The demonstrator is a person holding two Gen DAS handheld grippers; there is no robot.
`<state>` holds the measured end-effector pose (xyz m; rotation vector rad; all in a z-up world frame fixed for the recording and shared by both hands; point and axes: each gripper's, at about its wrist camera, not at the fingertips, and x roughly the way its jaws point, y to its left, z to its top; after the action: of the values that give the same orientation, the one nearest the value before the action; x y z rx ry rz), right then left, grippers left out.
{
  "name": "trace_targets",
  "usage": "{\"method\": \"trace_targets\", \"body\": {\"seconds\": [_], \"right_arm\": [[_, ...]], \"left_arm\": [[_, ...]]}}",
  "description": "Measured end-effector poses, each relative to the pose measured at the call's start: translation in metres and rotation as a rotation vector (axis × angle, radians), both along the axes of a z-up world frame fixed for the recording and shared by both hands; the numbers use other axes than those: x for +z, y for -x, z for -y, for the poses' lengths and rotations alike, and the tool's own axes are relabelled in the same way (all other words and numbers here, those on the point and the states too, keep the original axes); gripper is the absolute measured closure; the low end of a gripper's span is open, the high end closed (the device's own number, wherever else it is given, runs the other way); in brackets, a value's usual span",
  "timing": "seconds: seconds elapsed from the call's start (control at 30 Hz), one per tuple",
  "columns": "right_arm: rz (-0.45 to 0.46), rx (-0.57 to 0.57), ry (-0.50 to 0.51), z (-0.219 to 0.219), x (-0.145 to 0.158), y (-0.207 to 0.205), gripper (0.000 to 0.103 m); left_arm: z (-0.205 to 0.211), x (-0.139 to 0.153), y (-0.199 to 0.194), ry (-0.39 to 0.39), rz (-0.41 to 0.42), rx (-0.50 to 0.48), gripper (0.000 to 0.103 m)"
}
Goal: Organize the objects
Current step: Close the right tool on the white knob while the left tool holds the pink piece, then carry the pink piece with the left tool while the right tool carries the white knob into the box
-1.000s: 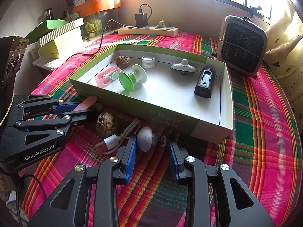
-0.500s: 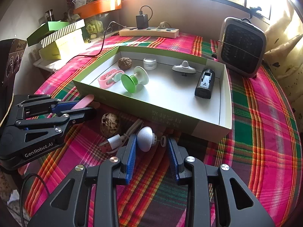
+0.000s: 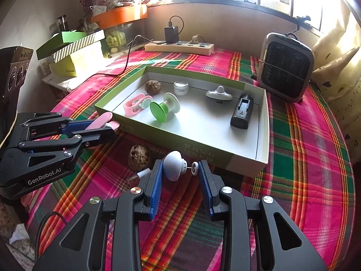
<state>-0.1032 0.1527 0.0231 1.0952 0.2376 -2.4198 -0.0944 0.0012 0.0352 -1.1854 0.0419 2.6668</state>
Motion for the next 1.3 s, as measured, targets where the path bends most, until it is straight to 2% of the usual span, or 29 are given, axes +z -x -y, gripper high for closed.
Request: {"method": "trace_targets", "body": {"seconds": [0.4, 0.93, 1.3], "right_arm": [[-0.034, -0.002, 0.013, 0.0, 0.016, 0.007, 0.07], [-0.037, -0.037, 0.0, 0.0, 0.018, 0.053, 0.07], [-0.009, -0.043, -0.013, 0.006, 0.009, 0.088, 0.07]], "left_arm": [[0.004, 0.008, 0.012, -0.002, -0.013, 0.015, 0.087], [0.004, 0.006, 0.057, -0.001, -0.009, 0.006, 0.087], [0.002, 0.004, 0.091, 0.003, -0.006, -0.008, 0.087]]}}
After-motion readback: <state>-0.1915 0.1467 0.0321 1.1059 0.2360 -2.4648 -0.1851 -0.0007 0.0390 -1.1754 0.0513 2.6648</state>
